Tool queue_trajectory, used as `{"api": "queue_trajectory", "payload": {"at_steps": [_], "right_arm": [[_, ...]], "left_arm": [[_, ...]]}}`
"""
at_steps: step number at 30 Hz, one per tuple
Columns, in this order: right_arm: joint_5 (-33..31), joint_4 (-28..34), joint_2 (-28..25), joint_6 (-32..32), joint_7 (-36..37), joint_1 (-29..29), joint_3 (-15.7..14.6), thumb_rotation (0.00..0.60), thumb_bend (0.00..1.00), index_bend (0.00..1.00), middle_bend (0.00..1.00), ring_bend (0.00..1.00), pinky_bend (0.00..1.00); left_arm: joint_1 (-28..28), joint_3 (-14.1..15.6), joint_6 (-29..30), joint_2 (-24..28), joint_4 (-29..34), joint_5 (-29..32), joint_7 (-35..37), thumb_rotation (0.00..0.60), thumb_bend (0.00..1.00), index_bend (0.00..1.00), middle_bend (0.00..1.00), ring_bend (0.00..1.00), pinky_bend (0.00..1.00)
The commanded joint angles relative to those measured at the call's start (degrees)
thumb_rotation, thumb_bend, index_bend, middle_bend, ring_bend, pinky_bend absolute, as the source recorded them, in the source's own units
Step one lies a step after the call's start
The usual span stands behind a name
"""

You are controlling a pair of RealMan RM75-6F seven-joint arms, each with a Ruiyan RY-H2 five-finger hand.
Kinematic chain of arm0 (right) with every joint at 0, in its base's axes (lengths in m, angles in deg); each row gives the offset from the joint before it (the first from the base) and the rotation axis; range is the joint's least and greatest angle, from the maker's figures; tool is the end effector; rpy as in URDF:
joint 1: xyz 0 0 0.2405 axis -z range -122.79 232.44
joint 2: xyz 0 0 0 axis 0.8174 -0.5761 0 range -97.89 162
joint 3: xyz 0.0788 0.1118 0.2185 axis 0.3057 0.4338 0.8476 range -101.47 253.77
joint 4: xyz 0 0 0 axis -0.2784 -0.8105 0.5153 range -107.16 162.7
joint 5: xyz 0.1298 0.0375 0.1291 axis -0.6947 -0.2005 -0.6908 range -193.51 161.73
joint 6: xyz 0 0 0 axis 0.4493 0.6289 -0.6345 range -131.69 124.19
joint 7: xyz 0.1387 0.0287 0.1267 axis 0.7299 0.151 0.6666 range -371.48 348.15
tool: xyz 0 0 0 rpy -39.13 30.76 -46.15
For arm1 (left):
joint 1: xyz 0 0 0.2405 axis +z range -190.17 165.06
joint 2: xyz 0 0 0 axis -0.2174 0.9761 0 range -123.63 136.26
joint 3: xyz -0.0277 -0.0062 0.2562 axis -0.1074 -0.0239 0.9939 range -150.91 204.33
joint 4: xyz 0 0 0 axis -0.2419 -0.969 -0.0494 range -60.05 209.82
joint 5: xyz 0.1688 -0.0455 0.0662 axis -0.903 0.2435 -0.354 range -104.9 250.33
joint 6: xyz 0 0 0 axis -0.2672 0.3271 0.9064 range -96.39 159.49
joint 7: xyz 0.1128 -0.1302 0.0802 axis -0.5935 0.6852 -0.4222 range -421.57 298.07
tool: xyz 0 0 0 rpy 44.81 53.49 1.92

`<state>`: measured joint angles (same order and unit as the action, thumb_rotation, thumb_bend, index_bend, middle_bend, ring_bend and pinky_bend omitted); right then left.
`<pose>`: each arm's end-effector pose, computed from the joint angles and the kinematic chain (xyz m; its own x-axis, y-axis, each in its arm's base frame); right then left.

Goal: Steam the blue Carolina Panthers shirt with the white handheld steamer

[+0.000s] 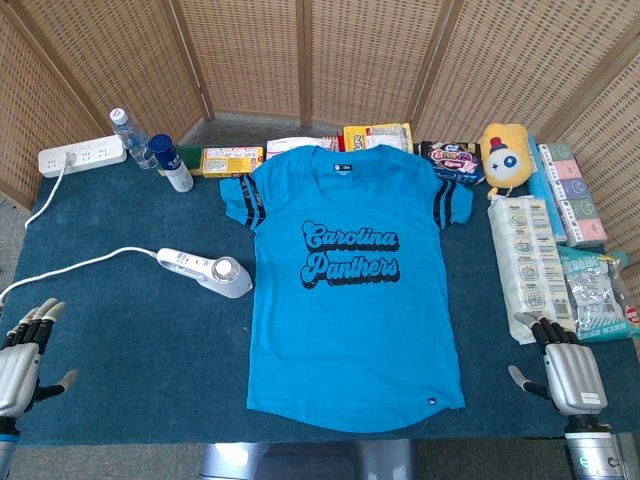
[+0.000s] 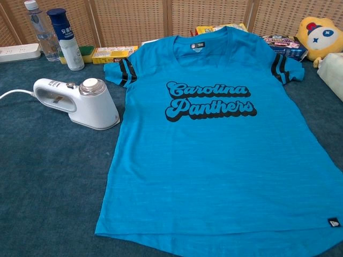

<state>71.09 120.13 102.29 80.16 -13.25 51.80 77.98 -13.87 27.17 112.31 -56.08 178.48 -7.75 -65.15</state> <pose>-0.3012 -0.2114 0.1388 0.3228 -0.0586 0.9447 -0.9463 -0.0005 0.3233 -0.3076 0.1903 0.1552 0.2728 0.1692 0.9471 0.9453 0.1358 -0.2966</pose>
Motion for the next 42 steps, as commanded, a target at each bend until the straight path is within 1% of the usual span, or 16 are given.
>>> {"api": "queue_trajectory", "payload": {"at_steps": [1, 19, 26, 32, 42], "right_arm": [[0.0, 0.0, 0.1, 0.0, 0.0, 0.0, 0.0, 0.6, 0.27, 0.21, 0.23, 0.25, 0.27], [1.4, -0.3, -0.5, 1.0, 1.4, 0.5, -0.8, 0.6, 0.27, 0.21, 0.23, 0.25, 0.29], [3.2, -1.5, -0.6, 1.0, 2.4, -0.6, -0.4, 0.6, 0.18, 0.22, 0.25, 0.27, 0.3], [5.0, -4.0, 0.3, 1.1, 3.6, -1.7, -0.3, 0.6, 0.12, 0.22, 0.26, 0.28, 0.31], [9.8, -7.5, 3.3, -0.5, 2.7, -3.4, -3.0, 0.6, 0.11, 0.24, 0.27, 0.28, 0.31]], "left_arm": [[-0.2, 0.0, -0.2, -0.1, -0.1, 0.1, -0.1, 0.6, 0.24, 0.0, 0.0, 0.0, 0.11], [0.9, 0.6, 1.9, 1.2, 0.2, -1.5, 1.0, 0.6, 0.24, 0.0, 0.0, 0.0, 0.11], [0.1, 0.2, 1.3, 2.0, -0.5, -2.0, 1.8, 0.6, 0.24, 0.0, 0.0, 0.0, 0.11], [-0.7, -0.3, 1.2, 2.7, 0.1, -2.9, 2.1, 0.599, 0.24, 0.0, 0.0, 0.0, 0.11], [-1.1, -0.6, 1.2, 4.1, 1.7, -2.9, 1.4, 0.6, 0.24, 0.0, 0.0, 0.0, 0.11]]}}
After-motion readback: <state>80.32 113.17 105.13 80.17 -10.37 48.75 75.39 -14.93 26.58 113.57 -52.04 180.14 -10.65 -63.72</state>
